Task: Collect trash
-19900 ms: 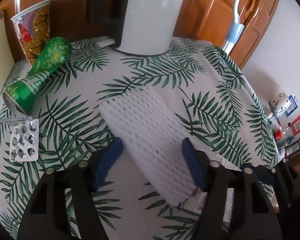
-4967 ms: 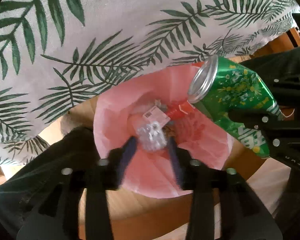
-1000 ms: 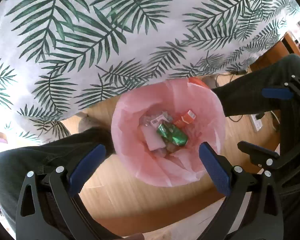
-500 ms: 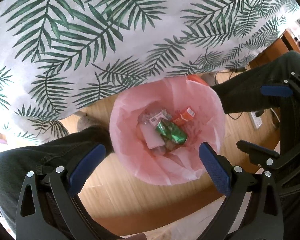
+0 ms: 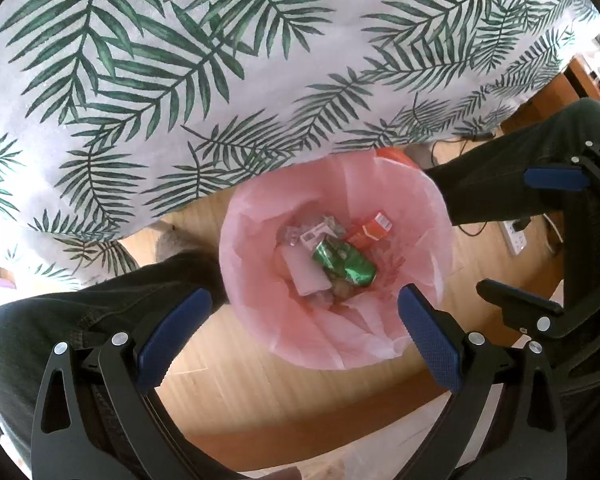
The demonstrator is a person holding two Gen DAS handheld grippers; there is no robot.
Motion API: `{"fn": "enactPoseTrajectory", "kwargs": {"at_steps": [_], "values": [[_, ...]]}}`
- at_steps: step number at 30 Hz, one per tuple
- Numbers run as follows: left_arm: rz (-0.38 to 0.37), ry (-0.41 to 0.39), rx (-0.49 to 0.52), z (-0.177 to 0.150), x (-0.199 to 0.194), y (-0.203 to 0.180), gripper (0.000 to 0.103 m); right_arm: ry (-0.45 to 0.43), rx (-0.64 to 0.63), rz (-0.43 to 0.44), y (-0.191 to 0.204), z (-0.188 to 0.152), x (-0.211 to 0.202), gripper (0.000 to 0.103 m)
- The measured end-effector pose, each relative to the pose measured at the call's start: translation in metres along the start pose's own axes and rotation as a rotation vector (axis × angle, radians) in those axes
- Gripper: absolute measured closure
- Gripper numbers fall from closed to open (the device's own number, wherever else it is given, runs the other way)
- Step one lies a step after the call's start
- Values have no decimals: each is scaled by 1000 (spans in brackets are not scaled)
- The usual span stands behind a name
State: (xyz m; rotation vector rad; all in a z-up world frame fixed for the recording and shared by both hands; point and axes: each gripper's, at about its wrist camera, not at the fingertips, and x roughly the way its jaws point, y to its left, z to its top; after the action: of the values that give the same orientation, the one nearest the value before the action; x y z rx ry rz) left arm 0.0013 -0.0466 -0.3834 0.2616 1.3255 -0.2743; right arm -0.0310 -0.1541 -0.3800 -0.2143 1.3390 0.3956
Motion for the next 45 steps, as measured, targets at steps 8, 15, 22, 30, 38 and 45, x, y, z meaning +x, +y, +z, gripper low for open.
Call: {"fn": "enactPoseTrajectory", "kwargs": {"at_steps": [8, 15, 22, 30, 38, 45], "values": [[1, 3, 13, 0, 1, -2, 6, 4, -1, 1, 0, 0, 2, 5], [-3, 5, 17, 0, 2, -2, 6, 6, -1, 1, 0, -1, 2, 5], [-5, 10, 15, 0, 4, -2, 6, 10, 0, 1, 0, -1, 4, 5], [-9, 16, 15, 1, 6, -3, 6, 15, -1, 1, 0, -1, 5, 5], [-17, 24, 12, 2, 8, -3, 6, 21, 0, 0, -1, 0, 6, 5], [-10, 10, 16, 2, 6, -4, 6, 23, 0, 0, -1, 1, 7, 5]]}}
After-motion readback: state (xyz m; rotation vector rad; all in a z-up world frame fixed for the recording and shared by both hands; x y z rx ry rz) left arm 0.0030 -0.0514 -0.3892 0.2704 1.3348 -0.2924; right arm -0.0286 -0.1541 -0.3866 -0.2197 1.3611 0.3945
